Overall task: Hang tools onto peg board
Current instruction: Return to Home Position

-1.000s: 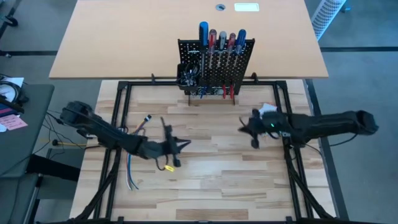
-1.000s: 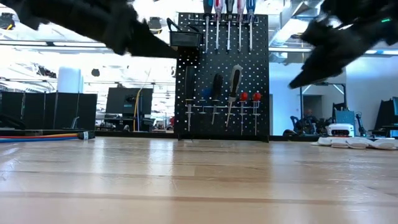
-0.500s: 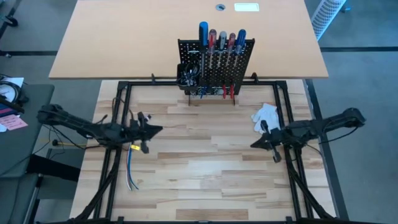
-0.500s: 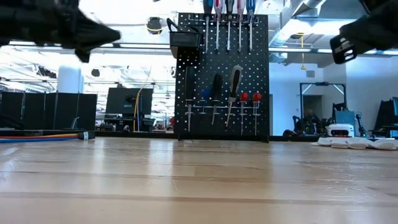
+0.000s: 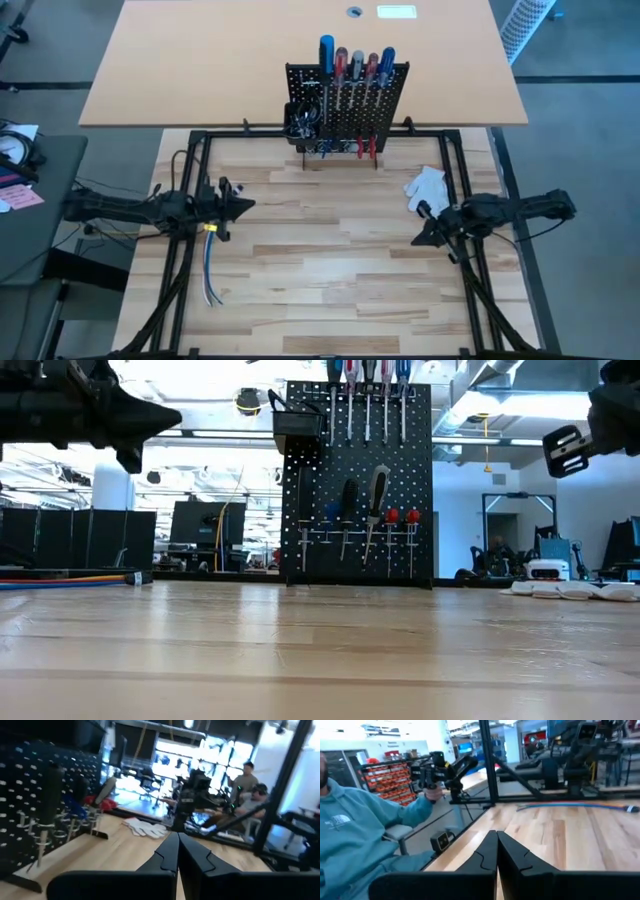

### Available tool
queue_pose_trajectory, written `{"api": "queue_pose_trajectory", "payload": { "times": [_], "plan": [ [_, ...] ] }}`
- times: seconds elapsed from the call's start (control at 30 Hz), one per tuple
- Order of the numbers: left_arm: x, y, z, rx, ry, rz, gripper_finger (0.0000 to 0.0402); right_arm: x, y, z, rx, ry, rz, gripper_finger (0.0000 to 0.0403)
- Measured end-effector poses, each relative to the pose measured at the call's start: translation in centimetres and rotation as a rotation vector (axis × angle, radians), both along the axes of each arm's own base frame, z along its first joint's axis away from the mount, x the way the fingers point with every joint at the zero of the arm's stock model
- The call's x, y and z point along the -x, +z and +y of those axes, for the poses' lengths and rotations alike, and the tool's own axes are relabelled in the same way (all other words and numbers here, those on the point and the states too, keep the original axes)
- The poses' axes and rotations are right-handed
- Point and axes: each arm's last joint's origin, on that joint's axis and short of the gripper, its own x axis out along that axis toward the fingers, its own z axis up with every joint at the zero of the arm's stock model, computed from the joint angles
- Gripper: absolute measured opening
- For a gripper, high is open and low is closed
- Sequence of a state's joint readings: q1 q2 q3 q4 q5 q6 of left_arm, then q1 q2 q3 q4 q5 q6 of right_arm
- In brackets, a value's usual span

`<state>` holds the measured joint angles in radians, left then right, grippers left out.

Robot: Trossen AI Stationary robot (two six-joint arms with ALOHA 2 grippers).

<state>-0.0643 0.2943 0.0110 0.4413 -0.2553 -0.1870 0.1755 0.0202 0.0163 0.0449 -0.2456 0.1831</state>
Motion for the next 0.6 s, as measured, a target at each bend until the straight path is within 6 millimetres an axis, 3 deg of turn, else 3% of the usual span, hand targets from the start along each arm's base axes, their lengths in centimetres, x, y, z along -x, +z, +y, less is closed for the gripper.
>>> {"api": "queue_pose_trajectory", "payload": {
  "times": [0.3, 0.6],
  "plan": [
    [-0.4, 0.0, 0.8, -0.131, 0.054, 0.021, 0.0000, 0.0, 0.6, -0.2, 0.063, -0.081, -0.104, 0.0008],
    [-0.3, -0.9, 1.5, -0.195, 0.133, 0.131, 0.0000, -0.1, -0.1, -0.5, 0.145, -0.159, -0.057, 0.0008]
  ]
}}
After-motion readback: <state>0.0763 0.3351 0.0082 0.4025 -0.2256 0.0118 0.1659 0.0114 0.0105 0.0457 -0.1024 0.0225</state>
